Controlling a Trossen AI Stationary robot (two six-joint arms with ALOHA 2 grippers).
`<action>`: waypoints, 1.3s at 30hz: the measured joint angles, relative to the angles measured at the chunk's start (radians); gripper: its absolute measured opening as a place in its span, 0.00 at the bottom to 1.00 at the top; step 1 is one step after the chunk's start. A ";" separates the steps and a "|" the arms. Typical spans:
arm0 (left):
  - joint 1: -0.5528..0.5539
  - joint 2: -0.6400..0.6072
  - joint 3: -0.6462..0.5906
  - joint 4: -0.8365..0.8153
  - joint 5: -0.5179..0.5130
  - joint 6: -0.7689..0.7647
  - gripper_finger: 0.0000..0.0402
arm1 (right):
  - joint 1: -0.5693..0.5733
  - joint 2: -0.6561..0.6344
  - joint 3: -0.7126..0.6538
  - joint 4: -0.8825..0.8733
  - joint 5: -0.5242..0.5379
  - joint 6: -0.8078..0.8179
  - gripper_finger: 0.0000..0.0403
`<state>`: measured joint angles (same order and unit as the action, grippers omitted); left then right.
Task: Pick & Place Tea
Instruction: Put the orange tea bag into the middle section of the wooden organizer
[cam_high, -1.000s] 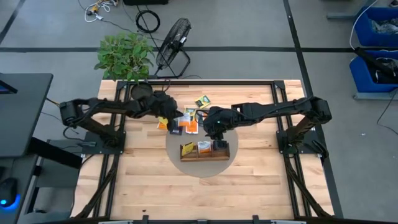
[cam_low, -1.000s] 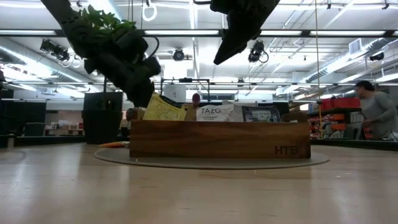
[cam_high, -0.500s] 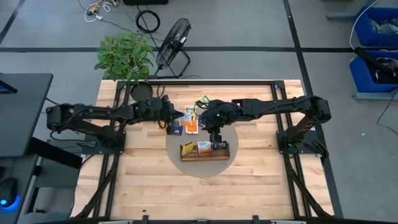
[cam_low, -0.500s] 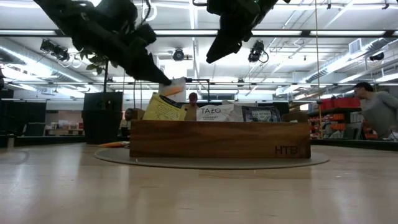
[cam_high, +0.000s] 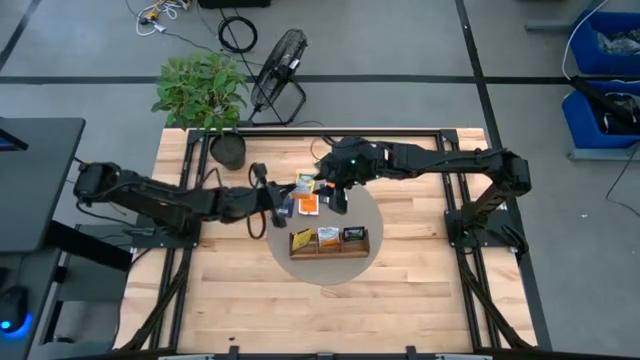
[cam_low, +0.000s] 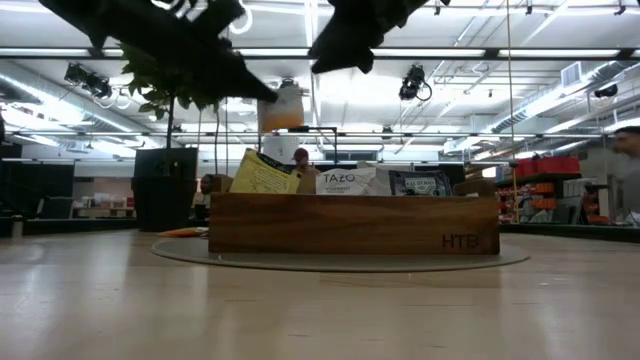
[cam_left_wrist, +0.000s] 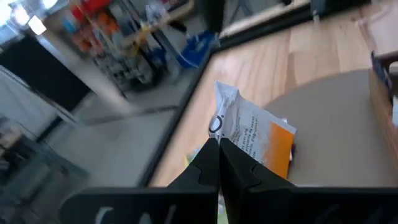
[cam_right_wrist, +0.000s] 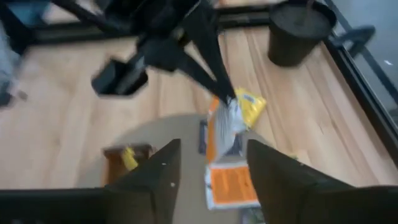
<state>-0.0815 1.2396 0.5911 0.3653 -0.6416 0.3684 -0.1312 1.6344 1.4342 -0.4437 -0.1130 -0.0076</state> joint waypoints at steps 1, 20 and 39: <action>-0.016 0.000 0.000 0.022 -0.026 0.030 0.01 | -0.001 0.000 0.006 -0.001 -0.007 0.000 0.54; -0.098 0.001 0.000 0.227 -0.127 0.202 0.00 | 0.011 0.000 0.013 0.110 -0.007 0.053 0.64; -0.102 0.001 0.000 0.319 -0.120 0.244 0.01 | 0.011 0.000 0.013 0.139 0.018 0.082 0.42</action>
<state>-0.1837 1.2404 0.5915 0.6843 -0.7620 0.6124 -0.1204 1.6348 1.4475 -0.3050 -0.0950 0.0740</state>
